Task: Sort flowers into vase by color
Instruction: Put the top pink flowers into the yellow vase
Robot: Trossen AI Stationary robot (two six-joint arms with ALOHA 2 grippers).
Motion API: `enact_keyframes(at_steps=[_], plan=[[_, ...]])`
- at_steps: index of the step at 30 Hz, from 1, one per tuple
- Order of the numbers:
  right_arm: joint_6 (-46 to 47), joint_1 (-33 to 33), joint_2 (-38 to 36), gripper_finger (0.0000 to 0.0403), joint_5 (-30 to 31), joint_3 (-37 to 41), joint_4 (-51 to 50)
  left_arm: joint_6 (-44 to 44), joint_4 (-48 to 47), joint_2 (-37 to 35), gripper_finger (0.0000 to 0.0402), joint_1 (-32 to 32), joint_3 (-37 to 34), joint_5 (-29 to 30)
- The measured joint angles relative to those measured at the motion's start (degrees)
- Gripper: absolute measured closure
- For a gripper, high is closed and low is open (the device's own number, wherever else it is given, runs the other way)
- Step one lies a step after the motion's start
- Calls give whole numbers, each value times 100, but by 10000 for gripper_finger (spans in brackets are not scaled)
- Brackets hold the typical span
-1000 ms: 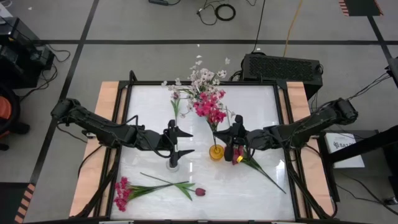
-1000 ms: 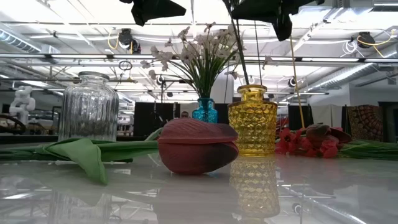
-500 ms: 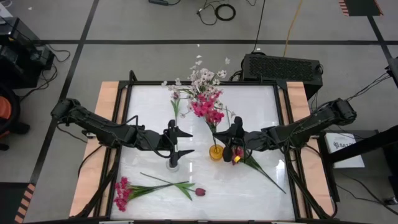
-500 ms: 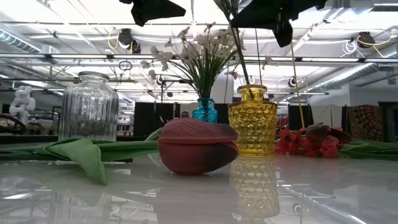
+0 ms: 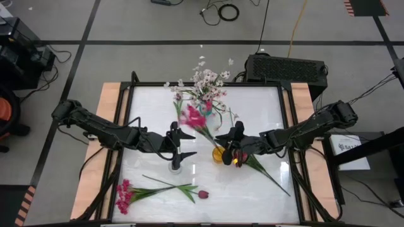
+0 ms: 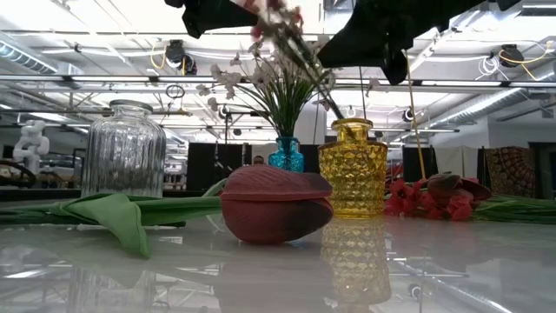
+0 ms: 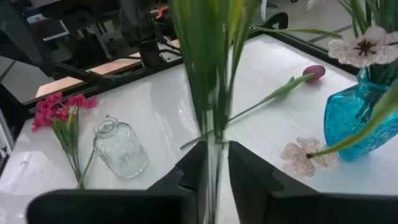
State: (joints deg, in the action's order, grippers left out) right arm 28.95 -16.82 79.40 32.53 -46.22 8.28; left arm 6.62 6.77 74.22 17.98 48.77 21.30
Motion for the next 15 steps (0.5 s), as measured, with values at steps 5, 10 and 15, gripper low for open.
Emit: enact_keyframes(at_steps=[5,10,15], plan=[[3,0,-11,316,-279,0,-100,1,-12,0,107,0,0,0],[24,0,-11,292,-288,0,-302,1,-23,0,107,2,0,0],[-16,-2,-22,276,-289,0,-306,1,-266,0,107,-19,0,22]])
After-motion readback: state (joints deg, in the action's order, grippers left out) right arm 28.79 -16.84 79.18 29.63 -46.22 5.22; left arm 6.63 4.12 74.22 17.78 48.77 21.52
